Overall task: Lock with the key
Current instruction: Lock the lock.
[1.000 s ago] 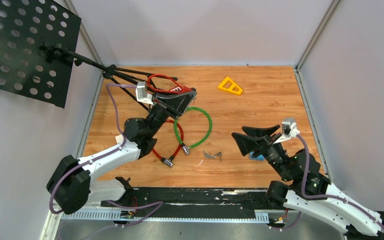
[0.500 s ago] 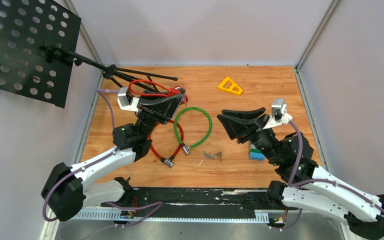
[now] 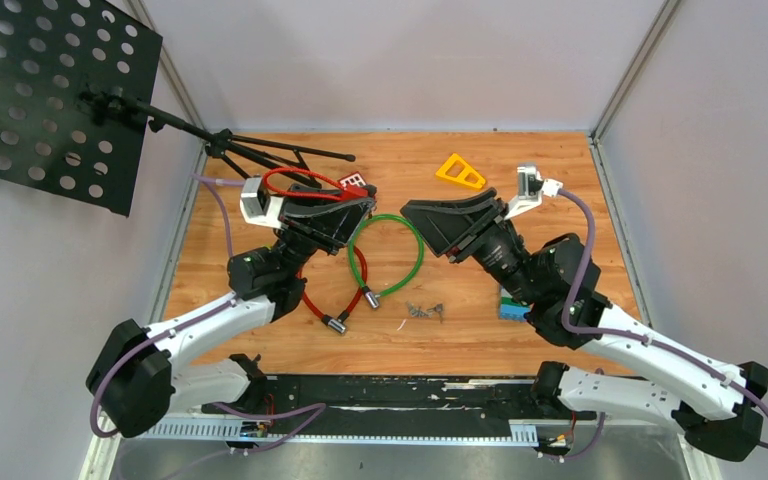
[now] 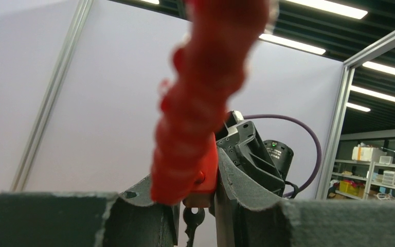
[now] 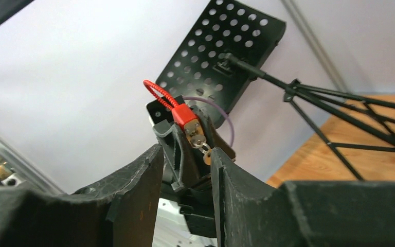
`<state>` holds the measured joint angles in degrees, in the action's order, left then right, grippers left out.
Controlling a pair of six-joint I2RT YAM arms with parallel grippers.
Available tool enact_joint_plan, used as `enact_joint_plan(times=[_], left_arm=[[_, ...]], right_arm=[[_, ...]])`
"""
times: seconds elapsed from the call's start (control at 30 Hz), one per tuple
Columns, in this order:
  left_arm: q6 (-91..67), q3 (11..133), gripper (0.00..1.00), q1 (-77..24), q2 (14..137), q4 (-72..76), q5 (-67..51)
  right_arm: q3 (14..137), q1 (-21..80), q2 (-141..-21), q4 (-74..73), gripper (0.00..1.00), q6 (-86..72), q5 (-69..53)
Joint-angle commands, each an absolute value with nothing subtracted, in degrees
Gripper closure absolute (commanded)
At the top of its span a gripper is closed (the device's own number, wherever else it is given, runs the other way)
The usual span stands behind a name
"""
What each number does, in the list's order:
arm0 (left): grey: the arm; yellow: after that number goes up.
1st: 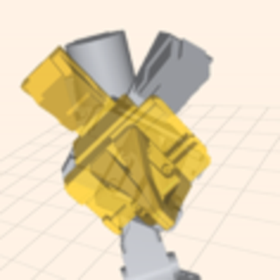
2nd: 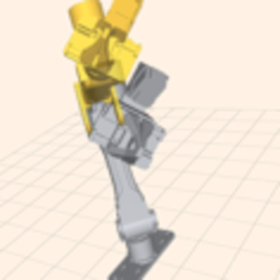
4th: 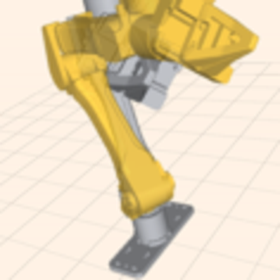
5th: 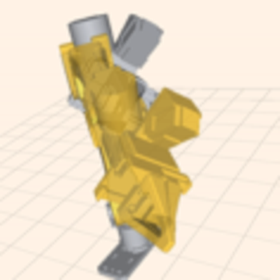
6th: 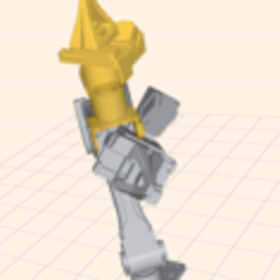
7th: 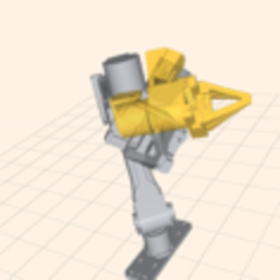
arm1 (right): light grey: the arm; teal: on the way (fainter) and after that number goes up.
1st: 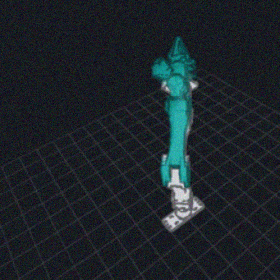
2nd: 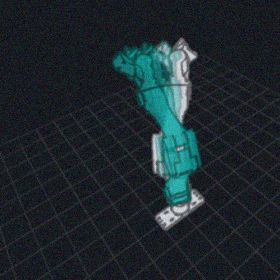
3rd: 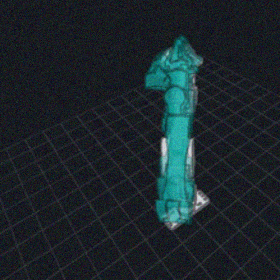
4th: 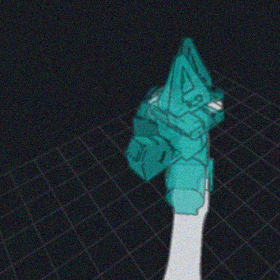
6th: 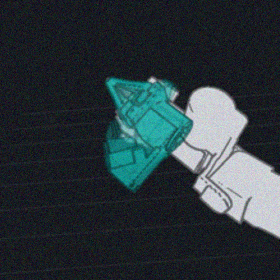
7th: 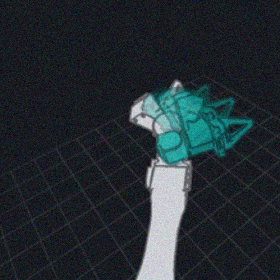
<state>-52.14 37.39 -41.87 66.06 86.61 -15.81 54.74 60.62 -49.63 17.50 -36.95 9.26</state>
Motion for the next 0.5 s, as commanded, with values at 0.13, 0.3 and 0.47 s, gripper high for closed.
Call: enact_joint_plan(times=[0.13, 0.3, 0.47], left_arm=[[-50.7, 37.9, 1.0, -41.7, 64.0, 92.0, -15.9], [-50.7, 37.7, 1.0, -41.7, 63.2, 92.0, -16.0], [-50.4, 37.9, 1.0, -41.7, 63.4, 92.0, -16.6]], right_arm=[[55.2, 59.6, -54.1, 25.6, 0.62, -47.7, 4.7], [54.7, 57.4, -55.9, 26.8, 0.63, -50.9, 3.1], [53.8, 55.7, -57.3, 29.7, 0.64, -53.2, 0.9]])
